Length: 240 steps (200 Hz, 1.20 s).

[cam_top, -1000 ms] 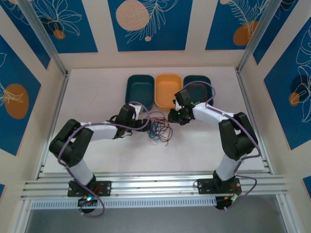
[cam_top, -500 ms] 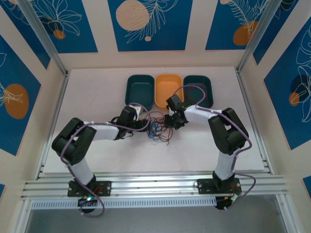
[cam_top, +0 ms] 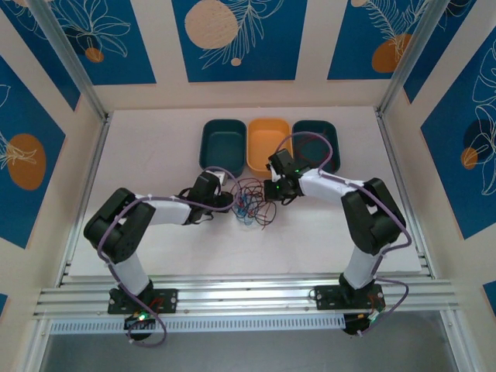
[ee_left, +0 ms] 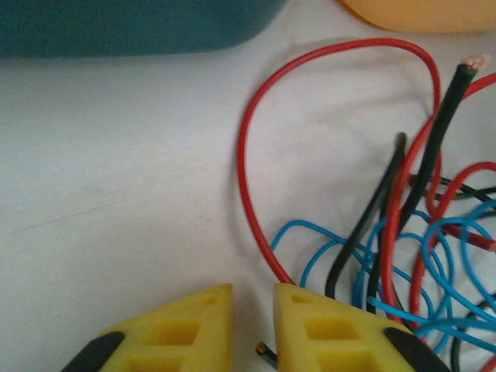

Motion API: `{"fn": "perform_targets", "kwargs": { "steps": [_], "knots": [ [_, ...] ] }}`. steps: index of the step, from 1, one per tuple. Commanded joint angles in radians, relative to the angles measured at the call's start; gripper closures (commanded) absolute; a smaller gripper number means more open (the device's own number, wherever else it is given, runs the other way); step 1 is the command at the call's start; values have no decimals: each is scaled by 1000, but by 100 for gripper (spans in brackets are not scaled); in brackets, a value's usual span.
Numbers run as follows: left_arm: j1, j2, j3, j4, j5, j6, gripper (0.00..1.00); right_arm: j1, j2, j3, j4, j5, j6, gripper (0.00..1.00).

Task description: Untangle the cables

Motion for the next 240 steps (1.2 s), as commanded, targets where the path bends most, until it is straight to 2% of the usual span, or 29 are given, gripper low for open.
{"fn": "perform_targets", "kwargs": {
  "steps": [1,68,125,158,172,193,214,240],
  "knots": [
    [-11,-21,1,-35,-54,-29,85,-3,-91,-7,5,15,-51,99],
    [-11,-96,-33,-57,-99,-37,100,-6,-291,-45,6,0,-96,98],
    [-11,-187,-86,-124,-149,-53,100,10,-368,-94,13,-158,-84,90],
    [-9,-272,-128,-168,-184,-48,100,76,-325,-134,-48,-139,-25,89],
    [-7,-308,-134,-205,-191,-25,100,105,-310,-162,-52,-138,11,83],
    [-5,-339,-131,-258,-197,20,100,134,-292,-185,-54,-138,50,66],
    [1,-346,-124,-284,-216,41,100,130,-296,-191,-46,-126,76,59],
    [5,-335,-112,-264,-217,41,100,96,-307,-169,-24,-152,75,55]
  ]
}}
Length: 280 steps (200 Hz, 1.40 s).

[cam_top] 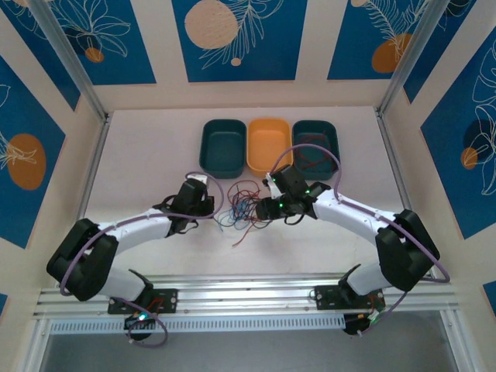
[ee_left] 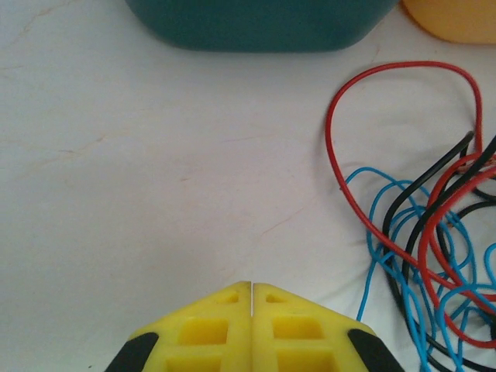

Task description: Untangle the cables

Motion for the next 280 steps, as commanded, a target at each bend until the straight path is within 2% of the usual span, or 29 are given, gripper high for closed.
{"fn": "perform_targets", "kwargs": {
  "steps": [1,35,77,94,148,213,257,280],
  "knots": [
    [5,1,14,-25,-27,31,100,-30,-16,23,15,-35,25,55],
    [6,18,40,-8,-34,33,100,-89,5,111,11,-109,-20,55],
    [6,30,63,-14,-29,50,100,-141,65,264,-94,-115,-144,55],
    [6,24,60,-8,-29,54,100,-154,105,321,-136,-155,-205,55],
    [7,16,46,2,-27,46,100,-149,289,451,-200,-198,-274,64],
    [6,16,51,-4,-23,44,100,-110,427,508,-245,-82,-294,64],
    [5,26,57,0,-15,42,100,-105,482,509,-223,-127,-274,64],
    [6,26,54,-1,-17,36,100,-92,491,513,-209,-141,-270,72]
  ]
}}
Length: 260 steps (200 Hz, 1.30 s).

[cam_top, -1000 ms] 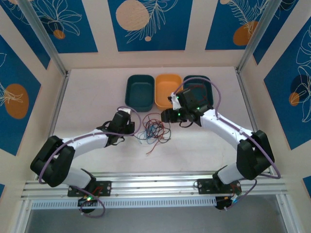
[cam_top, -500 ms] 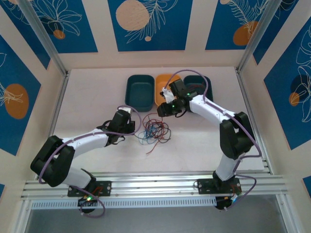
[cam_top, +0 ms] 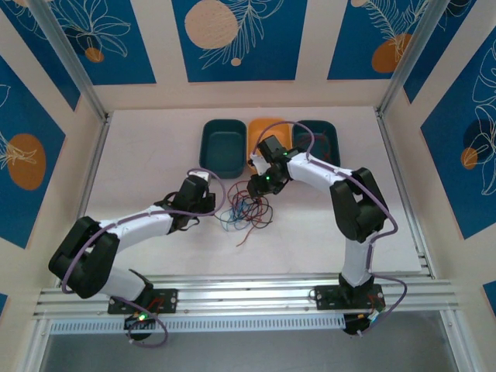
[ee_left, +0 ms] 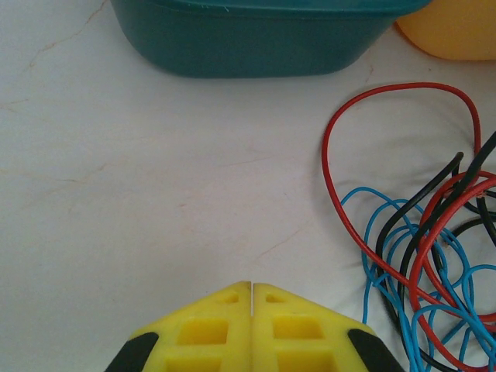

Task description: Untangle the cables

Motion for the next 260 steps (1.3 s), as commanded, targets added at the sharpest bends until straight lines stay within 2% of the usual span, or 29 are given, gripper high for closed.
{"fn": "perform_targets", "kwargs": {
  "steps": [1,18,45,77,93,129,159,260],
  "knots": [
    [5,6,14,5,-3,11,100,14,12,34,-1,-35,0,73],
    [5,6,13,4,-3,11,100,14,3,38,7,-56,6,72],
    [5,6,7,12,0,6,100,14,4,41,6,-72,4,62],
    [5,5,3,19,-1,3,100,13,11,18,11,-58,8,62],
    [5,4,3,19,1,2,100,13,4,5,20,-57,10,66],
    [5,6,7,19,1,-1,100,12,-14,4,24,-49,11,82],
    [5,5,6,19,2,-4,100,15,-49,9,18,-49,11,100],
    [5,22,6,36,16,-12,100,79,-415,40,-42,16,7,100]
  ]
}}
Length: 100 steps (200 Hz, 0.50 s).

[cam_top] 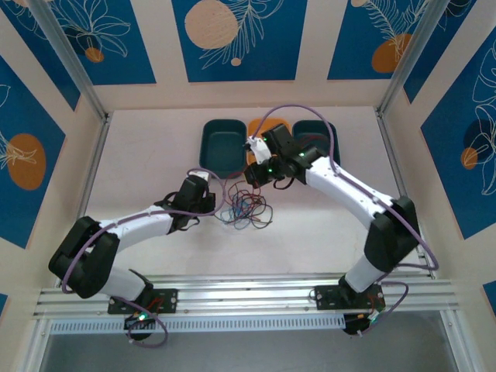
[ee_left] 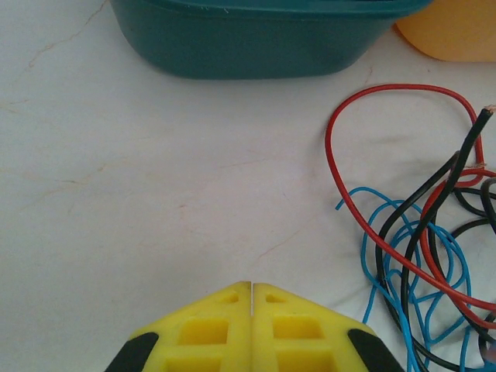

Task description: Untangle the cables

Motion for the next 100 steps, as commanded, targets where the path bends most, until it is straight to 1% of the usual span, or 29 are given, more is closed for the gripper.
{"fn": "perform_targets", "kwargs": {
  "steps": [1,45,68,85,100],
  "knots": [
    [5,19,6,29,16,-9,100,0,-73,27,-42,13,-3,100],
    [6,19,6,27,17,-8,100,-9,-198,94,-56,65,-2,100],
    [6,15,2,29,14,-12,100,-35,-240,130,-59,152,7,100],
    [5,12,-1,31,14,-18,100,-84,-248,144,-58,227,19,100],
    [5,8,-1,37,20,-22,92,-147,-242,154,-55,256,31,100]
  ]
}}
